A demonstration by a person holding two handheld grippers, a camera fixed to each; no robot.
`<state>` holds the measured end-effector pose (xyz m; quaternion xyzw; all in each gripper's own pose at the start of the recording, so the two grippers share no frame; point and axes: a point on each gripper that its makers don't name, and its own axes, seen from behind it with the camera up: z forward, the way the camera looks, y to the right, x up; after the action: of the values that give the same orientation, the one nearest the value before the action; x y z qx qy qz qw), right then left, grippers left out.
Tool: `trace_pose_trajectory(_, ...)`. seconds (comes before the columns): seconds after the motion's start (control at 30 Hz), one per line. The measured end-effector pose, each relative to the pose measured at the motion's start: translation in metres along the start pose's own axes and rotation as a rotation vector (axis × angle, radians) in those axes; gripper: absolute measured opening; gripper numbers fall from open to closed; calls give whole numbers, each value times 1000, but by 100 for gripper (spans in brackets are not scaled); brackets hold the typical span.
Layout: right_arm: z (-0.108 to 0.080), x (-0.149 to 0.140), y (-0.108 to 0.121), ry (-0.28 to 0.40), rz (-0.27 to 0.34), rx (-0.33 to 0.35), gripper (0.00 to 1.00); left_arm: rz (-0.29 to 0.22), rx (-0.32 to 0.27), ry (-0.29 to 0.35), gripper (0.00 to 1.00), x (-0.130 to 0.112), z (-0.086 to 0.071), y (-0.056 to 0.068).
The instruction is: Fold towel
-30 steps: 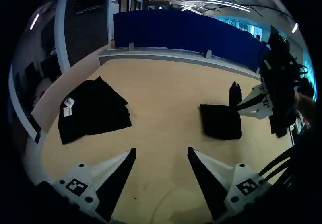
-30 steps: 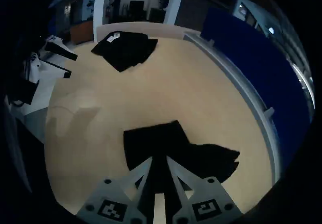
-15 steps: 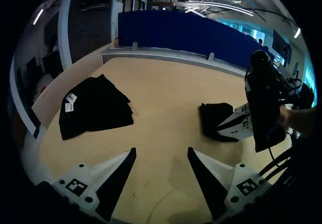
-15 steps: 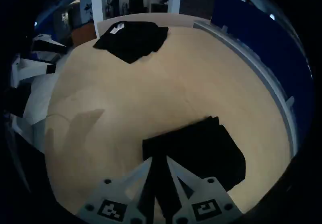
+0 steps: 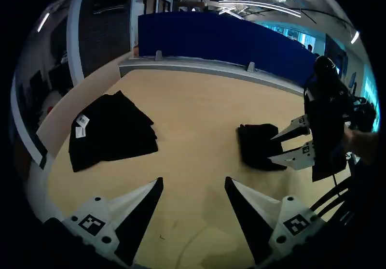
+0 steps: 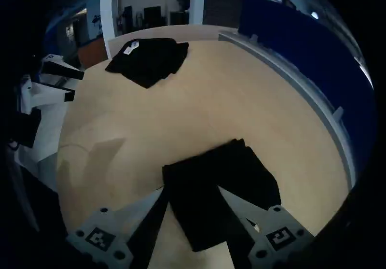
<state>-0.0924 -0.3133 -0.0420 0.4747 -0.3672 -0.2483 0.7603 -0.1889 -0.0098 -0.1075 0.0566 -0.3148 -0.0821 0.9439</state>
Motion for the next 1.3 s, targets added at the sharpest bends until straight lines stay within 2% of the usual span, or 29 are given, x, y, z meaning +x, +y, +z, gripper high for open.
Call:
trace_pose_trajectory(0.47,-28,-72,6,-76,115,-64,68,-3,-9,2,94,4,1,4)
trace_pose_trajectory(0.83,-29,-90,5,-103,145,-82,67,16,-23,6,94,7,2,12)
trace_pose_trajectory(0.97,-27,-96,7,-115,157,-93,56,14,-23,8,94,7,1,12)
trace_pose_trajectory(1.17,-23,-102,6,-120,188,-91,32,6,-20,7,94,5,-1,10)
trace_pose_trajectory(1.3,-22,-101,5,-108,209,-87,25,7,-19,5,94,3,0,10)
